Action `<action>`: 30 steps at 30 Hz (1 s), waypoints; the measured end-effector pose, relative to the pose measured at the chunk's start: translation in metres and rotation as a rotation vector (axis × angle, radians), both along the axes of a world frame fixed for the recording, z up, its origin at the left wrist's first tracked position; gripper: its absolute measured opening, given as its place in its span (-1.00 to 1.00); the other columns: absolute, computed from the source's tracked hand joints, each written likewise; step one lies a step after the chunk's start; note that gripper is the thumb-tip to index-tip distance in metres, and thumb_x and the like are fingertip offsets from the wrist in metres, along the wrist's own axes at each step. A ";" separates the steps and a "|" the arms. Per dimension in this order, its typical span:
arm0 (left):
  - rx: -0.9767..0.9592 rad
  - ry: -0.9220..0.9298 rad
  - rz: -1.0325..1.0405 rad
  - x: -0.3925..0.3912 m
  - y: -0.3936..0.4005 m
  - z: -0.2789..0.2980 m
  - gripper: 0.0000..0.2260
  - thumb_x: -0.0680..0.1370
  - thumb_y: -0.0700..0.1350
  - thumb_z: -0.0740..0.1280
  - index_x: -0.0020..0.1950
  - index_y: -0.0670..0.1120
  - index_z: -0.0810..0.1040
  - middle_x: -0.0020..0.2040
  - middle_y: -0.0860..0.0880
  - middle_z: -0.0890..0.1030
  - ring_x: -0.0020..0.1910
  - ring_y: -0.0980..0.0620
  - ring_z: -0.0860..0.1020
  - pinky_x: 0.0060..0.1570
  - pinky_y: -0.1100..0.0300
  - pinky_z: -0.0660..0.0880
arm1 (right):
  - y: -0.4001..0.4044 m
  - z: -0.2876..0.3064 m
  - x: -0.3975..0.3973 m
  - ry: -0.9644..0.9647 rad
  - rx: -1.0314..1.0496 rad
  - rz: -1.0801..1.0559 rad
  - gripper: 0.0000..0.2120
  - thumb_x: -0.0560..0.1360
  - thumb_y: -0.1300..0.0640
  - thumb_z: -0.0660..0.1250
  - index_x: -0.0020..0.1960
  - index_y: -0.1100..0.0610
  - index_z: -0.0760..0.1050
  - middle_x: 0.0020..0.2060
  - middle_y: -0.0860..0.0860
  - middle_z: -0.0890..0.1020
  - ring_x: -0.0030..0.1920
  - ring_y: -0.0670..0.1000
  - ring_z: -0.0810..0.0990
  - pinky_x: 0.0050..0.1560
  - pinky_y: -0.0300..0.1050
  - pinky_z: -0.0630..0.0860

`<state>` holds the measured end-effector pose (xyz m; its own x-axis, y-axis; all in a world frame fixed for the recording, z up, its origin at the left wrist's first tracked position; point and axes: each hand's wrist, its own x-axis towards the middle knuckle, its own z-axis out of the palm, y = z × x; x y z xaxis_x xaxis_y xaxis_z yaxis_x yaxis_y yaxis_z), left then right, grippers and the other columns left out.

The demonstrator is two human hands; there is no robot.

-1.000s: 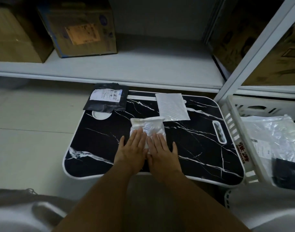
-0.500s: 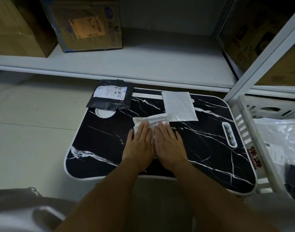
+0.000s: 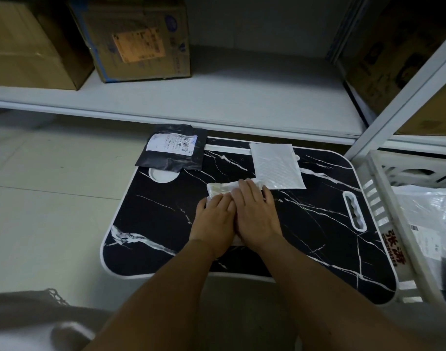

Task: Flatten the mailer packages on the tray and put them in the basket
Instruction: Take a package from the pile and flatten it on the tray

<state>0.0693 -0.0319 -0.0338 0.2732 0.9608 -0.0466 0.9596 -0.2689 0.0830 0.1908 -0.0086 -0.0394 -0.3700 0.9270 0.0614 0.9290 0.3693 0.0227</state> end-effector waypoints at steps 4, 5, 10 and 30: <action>0.038 0.034 0.096 0.002 0.012 0.003 -0.50 0.63 -0.02 0.02 0.53 -0.14 0.02 0.51 -0.13 0.13 0.51 -0.09 0.08 0.49 -0.07 0.02 | 0.006 -0.007 0.010 0.057 -0.224 -0.026 -0.44 0.66 -0.10 -0.13 0.59 0.05 -0.17 0.58 -0.02 -0.13 0.55 -0.03 -0.22 0.52 0.14 -0.13; -0.030 0.026 0.111 0.001 0.012 0.000 -0.46 0.64 0.00 0.00 0.56 -0.13 -0.10 0.56 -0.13 -0.04 0.55 -0.09 -0.08 0.50 -0.10 -0.05 | 0.006 -0.006 0.012 0.053 -0.232 -0.019 -0.44 0.65 -0.11 -0.17 0.59 0.03 -0.19 0.57 -0.04 -0.15 0.55 -0.04 -0.24 0.51 0.15 -0.13; -0.193 0.059 0.093 -0.008 0.015 -0.012 -0.44 0.65 0.07 -0.11 0.54 -0.08 -0.30 0.54 -0.07 -0.33 0.51 -0.01 -0.33 0.48 -0.18 -0.13 | 0.005 -0.006 0.012 0.047 -0.259 -0.024 -0.45 0.66 -0.10 -0.14 0.58 0.02 -0.19 0.57 -0.03 -0.17 0.55 -0.05 -0.26 0.51 0.21 -0.12; -0.326 0.111 0.476 0.000 0.001 0.000 -0.38 0.62 0.20 -0.24 0.56 -0.16 -0.20 0.57 -0.14 -0.15 0.55 -0.08 -0.21 0.46 -0.19 -0.14 | -0.020 0.004 -0.014 0.141 -0.218 -0.448 -0.33 0.63 -0.17 -0.01 0.57 0.17 -0.13 0.54 0.22 -0.02 0.54 0.16 -0.02 0.47 0.19 0.05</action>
